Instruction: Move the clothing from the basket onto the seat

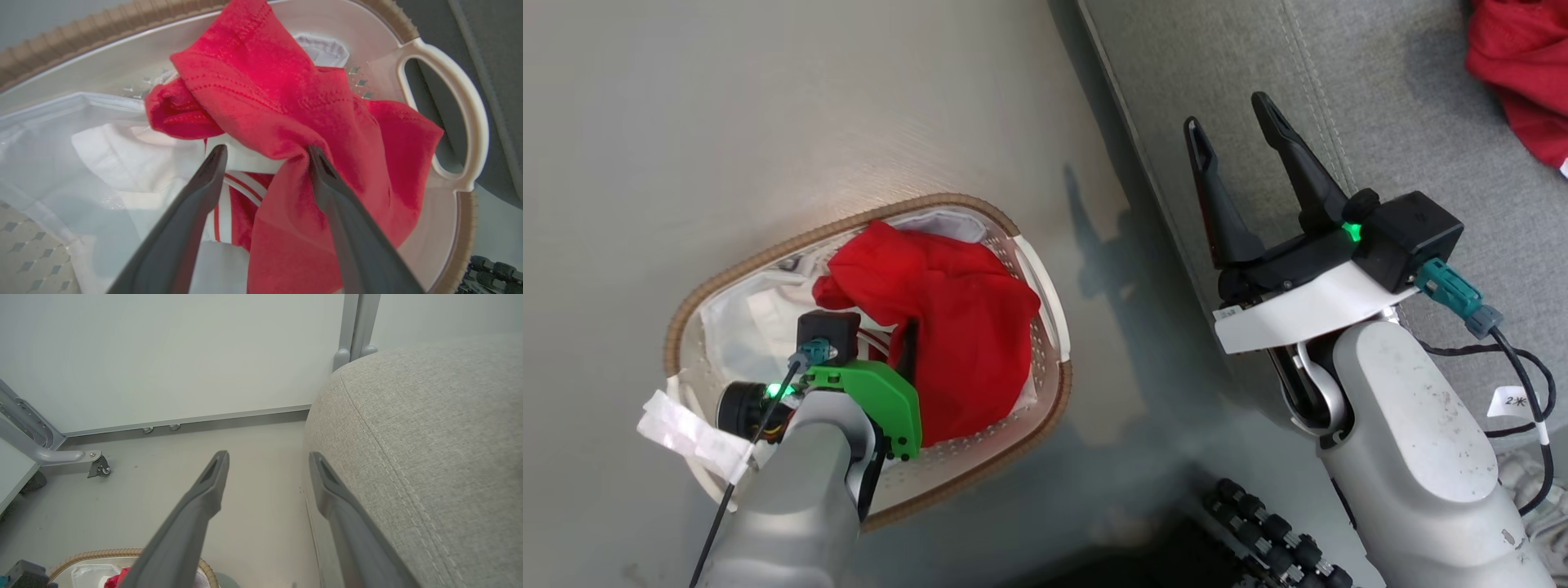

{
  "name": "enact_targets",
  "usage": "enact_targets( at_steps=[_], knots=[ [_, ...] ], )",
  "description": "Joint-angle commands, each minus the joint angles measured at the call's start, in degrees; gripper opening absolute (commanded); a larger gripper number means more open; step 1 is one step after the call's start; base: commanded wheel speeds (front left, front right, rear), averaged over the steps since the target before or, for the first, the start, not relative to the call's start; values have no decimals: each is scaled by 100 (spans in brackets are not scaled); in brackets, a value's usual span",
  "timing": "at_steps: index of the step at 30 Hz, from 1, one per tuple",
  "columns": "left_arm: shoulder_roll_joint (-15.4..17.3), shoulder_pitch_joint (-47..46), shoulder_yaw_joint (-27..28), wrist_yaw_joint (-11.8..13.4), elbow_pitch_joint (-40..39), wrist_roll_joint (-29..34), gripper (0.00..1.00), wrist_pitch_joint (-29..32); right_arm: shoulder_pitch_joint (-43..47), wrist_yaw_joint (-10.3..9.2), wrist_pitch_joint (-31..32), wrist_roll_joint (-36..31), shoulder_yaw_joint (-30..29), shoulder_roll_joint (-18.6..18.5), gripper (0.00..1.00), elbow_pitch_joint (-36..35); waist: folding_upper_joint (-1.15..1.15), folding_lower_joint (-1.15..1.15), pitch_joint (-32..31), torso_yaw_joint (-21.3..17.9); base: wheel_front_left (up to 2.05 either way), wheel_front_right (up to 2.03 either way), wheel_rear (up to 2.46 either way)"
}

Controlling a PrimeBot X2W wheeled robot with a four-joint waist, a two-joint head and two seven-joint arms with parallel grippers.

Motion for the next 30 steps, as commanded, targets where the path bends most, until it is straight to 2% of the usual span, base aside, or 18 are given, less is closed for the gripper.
enact_targets(
  at_steps=[1, 7, 8, 10, 16, 22, 25, 30],
  knots=[
    [48, -165, -43, -37, 51, 29, 100, -4, -99, -8, -12, 25, -8, 19, 100, -41, 0, -1, 341, -251, 0, 0, 0],
    [45, -314, -280, -178, 49, -137, 100, -5, -122, -8, -12, 18, 1, 62, 100, -37, 0, -1, 417, -266, 0, 0, 0],
    [45, -302, -373, -204, 76, -162, 95, 31, -129, -8, -12, 18, -2, 62, 100, -16, 0, -1, 405, -259, 0, 0, 0],
    [48, -269, -531, -237, 61, -282, 0, 94, -138, -8, -12, 18, 6, 75, 100, 25, 0, -1, 365, -242, 0, 0, 0],
    [46, -30, -1061, -249, -201, -797, 0, 139, -128, -8, -12, 16, -39, 40, 100, 161, 0, -1, 61, -100, 0, 0, 0],
    [42, 308, -1366, -247, -344, -1262, 0, 27, 119, -8, -12, -23, -108, -86, 100, 354, 0, -1, -612, 214, 0, 0, 0],
    [40, 513, -1358, -247, -384, -1428, 0, -8, 282, -8, -12, -10, -104, -121, 100, 442, 0, -1, -1022, 417, 0, 0, 0],
    [113, 892, -968, -247, -816, -1373, 0, -7, 615, -8, -12, -59, -57, -174, 100, 618, 0, -1, -1672, 749, 0, 0, 0]
  ],
)
